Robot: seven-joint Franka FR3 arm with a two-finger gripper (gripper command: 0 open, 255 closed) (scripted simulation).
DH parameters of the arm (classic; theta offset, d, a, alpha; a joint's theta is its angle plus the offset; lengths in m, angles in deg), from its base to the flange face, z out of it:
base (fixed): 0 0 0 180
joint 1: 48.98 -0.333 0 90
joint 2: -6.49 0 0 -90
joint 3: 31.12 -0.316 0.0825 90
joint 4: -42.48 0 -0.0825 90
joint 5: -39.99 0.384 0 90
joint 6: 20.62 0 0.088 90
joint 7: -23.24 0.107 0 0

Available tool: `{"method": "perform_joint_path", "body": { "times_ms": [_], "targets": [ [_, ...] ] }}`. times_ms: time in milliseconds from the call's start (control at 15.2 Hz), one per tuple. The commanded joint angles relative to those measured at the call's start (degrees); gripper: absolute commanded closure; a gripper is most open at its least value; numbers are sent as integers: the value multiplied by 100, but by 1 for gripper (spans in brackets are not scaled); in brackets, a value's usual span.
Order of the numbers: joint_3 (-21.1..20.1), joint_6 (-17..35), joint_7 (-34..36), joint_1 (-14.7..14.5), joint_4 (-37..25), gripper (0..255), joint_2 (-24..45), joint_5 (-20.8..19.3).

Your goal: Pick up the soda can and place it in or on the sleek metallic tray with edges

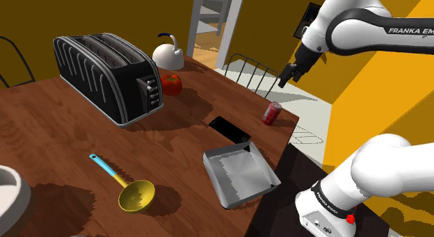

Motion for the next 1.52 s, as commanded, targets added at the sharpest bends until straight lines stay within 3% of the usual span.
{"method": "perform_joint_path", "body": {
  "times_ms": [0,528,1056,1452],
  "targets": [
    [114,411,-41,88,220,0,205,-111],
    [486,2038,-69,454,760,0,1383,-564],
    [571,2856,22,570,952,0,2006,-756],
    [571,2856,22,570,952,0,2006,-756]
  ]
}}
